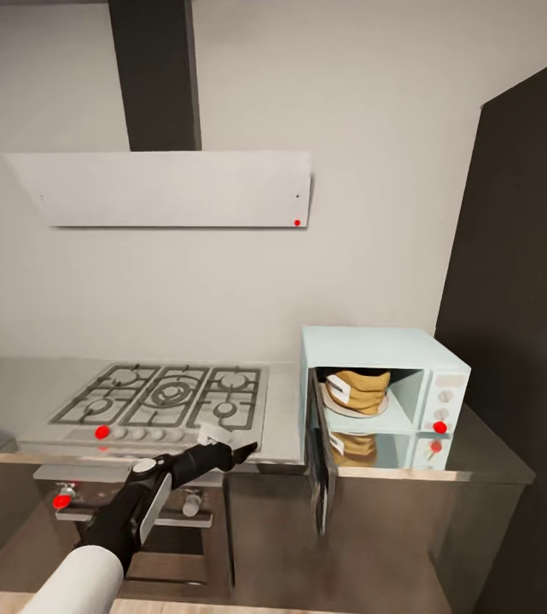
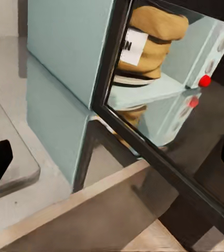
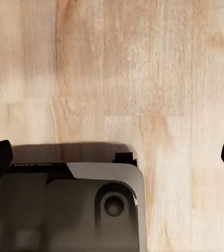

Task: In the kitchen, take the popcorn bag from the countertop, put it into the microwave, and heat it until the popcorn is cooked so the cooked popcorn ends up inside the bag.

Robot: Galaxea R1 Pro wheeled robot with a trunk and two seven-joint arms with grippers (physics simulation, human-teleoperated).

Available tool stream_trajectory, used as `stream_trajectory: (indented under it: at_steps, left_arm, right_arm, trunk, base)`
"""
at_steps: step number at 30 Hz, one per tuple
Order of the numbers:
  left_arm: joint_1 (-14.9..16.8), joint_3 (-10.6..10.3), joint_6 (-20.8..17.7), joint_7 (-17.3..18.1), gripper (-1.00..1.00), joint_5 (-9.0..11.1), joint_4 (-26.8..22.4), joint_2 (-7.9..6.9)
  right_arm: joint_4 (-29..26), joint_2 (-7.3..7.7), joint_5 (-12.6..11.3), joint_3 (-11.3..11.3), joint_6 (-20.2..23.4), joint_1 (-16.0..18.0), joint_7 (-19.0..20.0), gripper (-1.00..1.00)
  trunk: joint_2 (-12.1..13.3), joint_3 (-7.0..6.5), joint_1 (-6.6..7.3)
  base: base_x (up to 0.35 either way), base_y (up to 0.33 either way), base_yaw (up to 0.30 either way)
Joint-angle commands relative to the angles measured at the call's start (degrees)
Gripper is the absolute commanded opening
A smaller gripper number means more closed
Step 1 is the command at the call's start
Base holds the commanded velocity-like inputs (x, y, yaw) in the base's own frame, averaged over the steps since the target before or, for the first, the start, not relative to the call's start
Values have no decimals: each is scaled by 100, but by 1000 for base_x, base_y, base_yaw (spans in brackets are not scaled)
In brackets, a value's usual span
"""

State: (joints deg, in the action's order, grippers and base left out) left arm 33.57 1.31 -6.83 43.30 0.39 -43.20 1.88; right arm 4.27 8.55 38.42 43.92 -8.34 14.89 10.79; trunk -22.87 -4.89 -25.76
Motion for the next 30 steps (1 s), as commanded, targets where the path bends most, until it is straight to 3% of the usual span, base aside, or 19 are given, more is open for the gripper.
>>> stream_trajectory:
  at_steps: [1, 2, 4, 7, 18, 24, 30]
  left_arm:
    - [0, -158, -50, 37, 100, 5, -5, 4]
    - [0, -476, -48, 43, 100, 5, -5, 4]
    - [0, -789, -47, 40, 100, 5, -4, 10]
    - [0, -978, -43, 22, 100, 5, -4, 32]
    - [0, -1011, -29, -77, 100, 14, -7, 48]
    - [0, -1018, -27, -872, 100, 15, -4, 72]
    - [0, -1019, -27, -950, 100, 15, -4, 89]
  right_arm:
    - [22, 7, 18, 30, -24, 5, 2, 100]
    - [22, 7, 17, 30, -22, 5, 2, 100]
    - [22, 7, 17, 30, -20, 5, 2, 100]
    - [22, 7, 17, 29, -19, 5, 2, 100]
    - [22, 7, 17, 29, -19, 5, 2, 100]
    - [22, 2, 17, 29, -19, 5, 2, 100]
    - [22, -2, 17, 29, -19, 5, 2, 100]
  trunk:
    - [-5, 3, -2]
    - [-5, 3, -2]
    - [-5, 3, -2]
    - [-5, 3, -2]
    - [-5, 3, -2]
    - [-5, 3, -2]
    - [-5, 3, -2]
  base:
    - [1, 0, -180]
    - [1, 0, -236]
    - [0, 0, -259]
    - [0, 0, -284]
    - [9, 0, -294]
    - [244, 0, -294]
    - [37, 0, -295]
